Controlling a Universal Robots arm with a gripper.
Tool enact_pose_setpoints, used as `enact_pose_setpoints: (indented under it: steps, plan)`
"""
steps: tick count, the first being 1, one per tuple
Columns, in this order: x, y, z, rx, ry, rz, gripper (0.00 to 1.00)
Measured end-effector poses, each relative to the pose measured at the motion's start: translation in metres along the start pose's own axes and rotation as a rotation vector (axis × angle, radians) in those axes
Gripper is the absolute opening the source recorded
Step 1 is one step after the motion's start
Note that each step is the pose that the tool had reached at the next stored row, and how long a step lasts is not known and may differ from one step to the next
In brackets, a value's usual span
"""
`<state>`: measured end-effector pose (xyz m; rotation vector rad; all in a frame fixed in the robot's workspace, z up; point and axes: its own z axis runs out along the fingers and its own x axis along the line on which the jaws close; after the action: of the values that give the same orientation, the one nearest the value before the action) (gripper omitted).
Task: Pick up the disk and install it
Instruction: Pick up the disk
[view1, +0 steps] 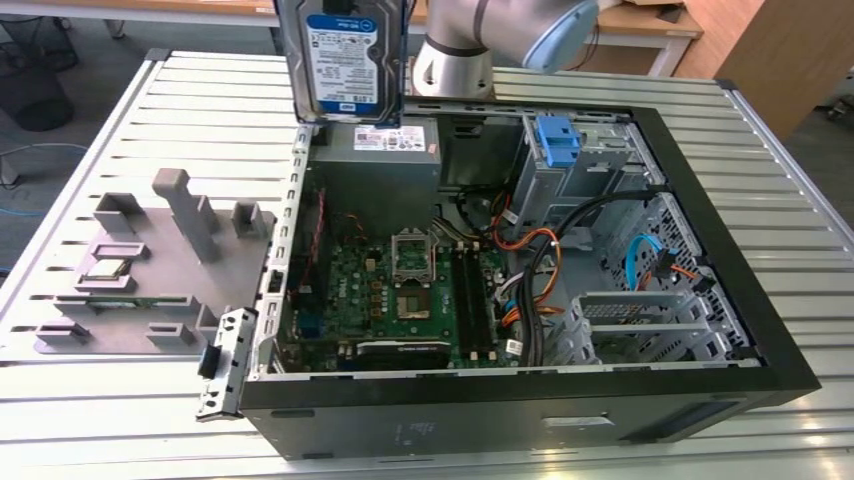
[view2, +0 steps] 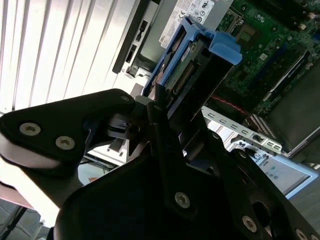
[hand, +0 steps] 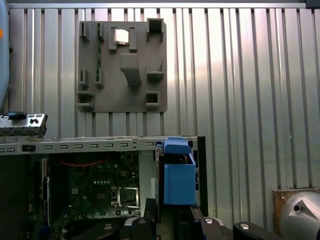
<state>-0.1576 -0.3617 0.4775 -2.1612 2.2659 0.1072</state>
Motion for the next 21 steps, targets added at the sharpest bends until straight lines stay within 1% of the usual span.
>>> enact_pose_setpoints:
  steps: [21]
  plan:
    - [-0.0024,-0.0506,-0.0015,-0.0001,0.0000,0.000,0.35]
